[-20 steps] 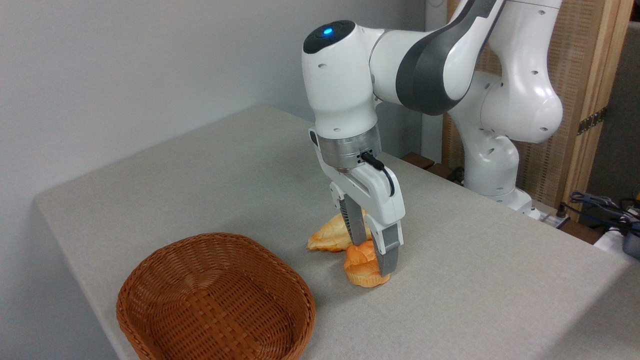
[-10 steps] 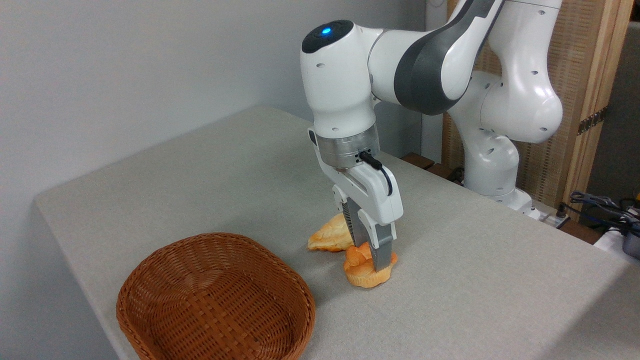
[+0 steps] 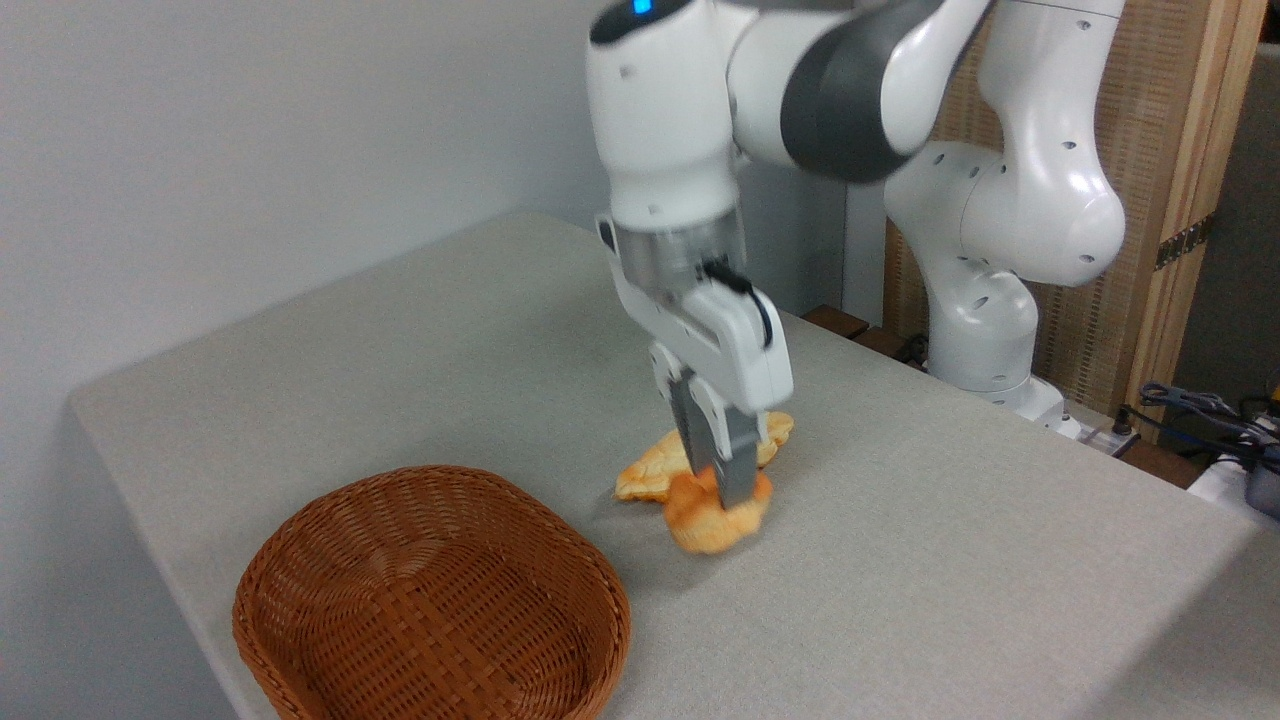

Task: Put bread into the basket
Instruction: 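Lift the orange bun and carry it over the wicker basket, then lower the bun into the basket and open the gripper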

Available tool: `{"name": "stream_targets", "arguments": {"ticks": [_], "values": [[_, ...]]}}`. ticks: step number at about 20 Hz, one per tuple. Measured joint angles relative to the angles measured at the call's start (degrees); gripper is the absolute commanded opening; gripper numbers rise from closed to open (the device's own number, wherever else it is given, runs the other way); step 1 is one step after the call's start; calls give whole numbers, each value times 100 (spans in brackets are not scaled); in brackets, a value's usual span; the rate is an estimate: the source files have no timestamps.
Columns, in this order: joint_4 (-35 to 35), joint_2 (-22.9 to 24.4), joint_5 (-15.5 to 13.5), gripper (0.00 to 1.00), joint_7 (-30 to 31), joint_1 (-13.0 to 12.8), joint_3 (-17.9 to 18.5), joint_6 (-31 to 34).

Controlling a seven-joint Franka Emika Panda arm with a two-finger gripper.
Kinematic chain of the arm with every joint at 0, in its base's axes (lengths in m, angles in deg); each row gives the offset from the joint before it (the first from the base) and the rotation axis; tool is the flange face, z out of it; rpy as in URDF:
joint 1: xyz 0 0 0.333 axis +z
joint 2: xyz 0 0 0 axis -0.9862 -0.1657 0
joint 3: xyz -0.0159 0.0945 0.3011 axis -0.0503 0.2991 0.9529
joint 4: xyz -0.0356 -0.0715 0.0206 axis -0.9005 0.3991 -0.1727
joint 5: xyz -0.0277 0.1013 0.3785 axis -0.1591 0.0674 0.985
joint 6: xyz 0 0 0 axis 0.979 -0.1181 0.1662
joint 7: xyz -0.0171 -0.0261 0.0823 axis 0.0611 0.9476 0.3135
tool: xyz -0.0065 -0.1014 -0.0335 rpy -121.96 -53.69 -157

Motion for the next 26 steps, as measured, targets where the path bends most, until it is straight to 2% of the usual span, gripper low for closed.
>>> {"name": "stream_targets", "arguments": {"ticks": [4,7,11,13,17,18,19,20,21,24,26], "values": [[957,-134,-547,34,0,-5,-2,422],[1629,-508,-867,36,61,-12,-48,474],[2358,-1228,-950,38,360,-34,-284,436],[2700,-1606,-953,44,426,-51,-394,402],[3262,-2260,-955,46,477,-66,-576,271],[3368,-2422,-957,49,479,-69,-643,140],[3407,-2502,-958,60,484,-71,-687,57],[3448,-2630,-958,66,519,-73,-769,-106],[3471,-2747,-958,68,592,-76,-859,-245],[3481,-2998,-958,95,756,-83,-1052,-528],[3488,-3102,-958,100,769,-87,-1110,-611]]}}
